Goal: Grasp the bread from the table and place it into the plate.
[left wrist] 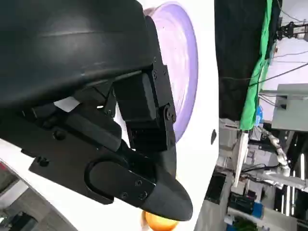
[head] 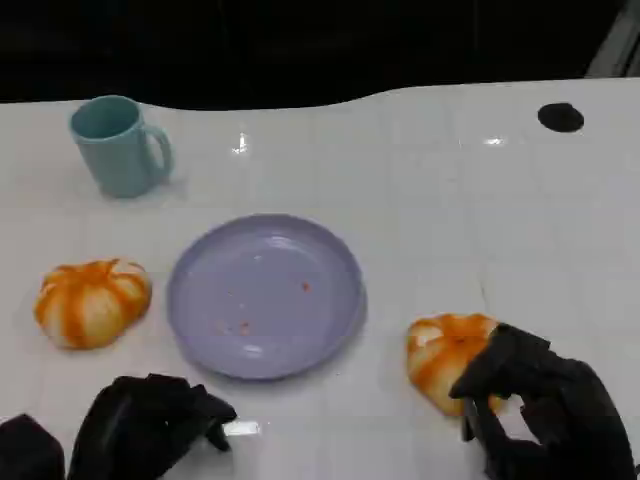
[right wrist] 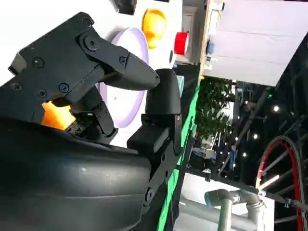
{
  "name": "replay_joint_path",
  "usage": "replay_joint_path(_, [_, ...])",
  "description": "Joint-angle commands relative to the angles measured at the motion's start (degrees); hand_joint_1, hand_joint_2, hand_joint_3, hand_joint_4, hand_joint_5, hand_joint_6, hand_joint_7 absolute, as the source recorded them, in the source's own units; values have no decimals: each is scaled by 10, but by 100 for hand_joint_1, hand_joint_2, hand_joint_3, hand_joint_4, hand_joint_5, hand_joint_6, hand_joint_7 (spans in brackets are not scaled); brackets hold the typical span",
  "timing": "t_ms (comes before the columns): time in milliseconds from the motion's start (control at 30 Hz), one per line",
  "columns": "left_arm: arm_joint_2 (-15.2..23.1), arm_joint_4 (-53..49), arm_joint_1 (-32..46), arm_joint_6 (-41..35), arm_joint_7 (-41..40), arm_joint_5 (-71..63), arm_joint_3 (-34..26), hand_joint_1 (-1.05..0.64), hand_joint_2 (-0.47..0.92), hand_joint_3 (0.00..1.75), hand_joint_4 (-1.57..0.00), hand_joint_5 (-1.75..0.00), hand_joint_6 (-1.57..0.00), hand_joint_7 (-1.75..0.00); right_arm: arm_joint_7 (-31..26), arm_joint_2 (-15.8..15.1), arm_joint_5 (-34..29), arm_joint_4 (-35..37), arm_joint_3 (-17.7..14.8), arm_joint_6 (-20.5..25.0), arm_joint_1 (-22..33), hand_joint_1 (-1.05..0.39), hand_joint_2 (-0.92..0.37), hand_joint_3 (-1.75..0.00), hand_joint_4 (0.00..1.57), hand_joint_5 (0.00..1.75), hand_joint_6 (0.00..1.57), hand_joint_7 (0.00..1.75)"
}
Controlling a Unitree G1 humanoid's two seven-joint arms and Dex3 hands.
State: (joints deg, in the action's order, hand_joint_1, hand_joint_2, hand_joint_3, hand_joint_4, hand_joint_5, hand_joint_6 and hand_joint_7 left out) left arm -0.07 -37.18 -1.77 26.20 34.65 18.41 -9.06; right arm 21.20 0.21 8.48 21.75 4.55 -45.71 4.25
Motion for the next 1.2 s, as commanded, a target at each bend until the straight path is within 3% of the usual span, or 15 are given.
replay_joint_path(33, [10, 1, 2, 2, 0, 0, -4, -105, 83, 0, -79, -165, -157, -19, 1, -4, 5, -8, -3, -1, 2, -32, -48, -107, 84, 175, 80, 140])
replay_joint_path(833, [9, -2, 0, 4, -2, -2, -4, -105, 83, 0, -79, -164, -157, -19, 12, -7, 14, -7, -2, -7, -3, -29, -48, -106, 78, 174, 80, 134])
replay_joint_path(900, [8, 0, 1, 3, -4, -1, -4, -105, 83, 0, -79, -164, -157, -19, 15, -10, 15, -10, -3, -7, -5, -29, -51, -102, 76, 160, 77, 124])
replay_joint_path(967, [9, -1, 0, 8, -4, -3, -4, -105, 83, 0, -79, -164, -157, -19, 15, -15, 6, -11, -6, -13, -10, -31, -58, -89, 71, 154, 74, 114])
replay_joint_path(1067, [9, -4, 0, 16, -6, -9, -3, -105, 84, 1, -79, -164, -157, -19, 8, -30, -23, -15, -11, -26, -20, -37, -81, -46, 61, 138, 67, 93])
replay_joint_path(1200, [9, -5, -1, 18, -11, -14, -2, -105, 84, 1, -79, -165, -157, -20, 17, -77, -56, -75, -8, 22, -25, -43, -91, -25, 49, 116, 53, 75])
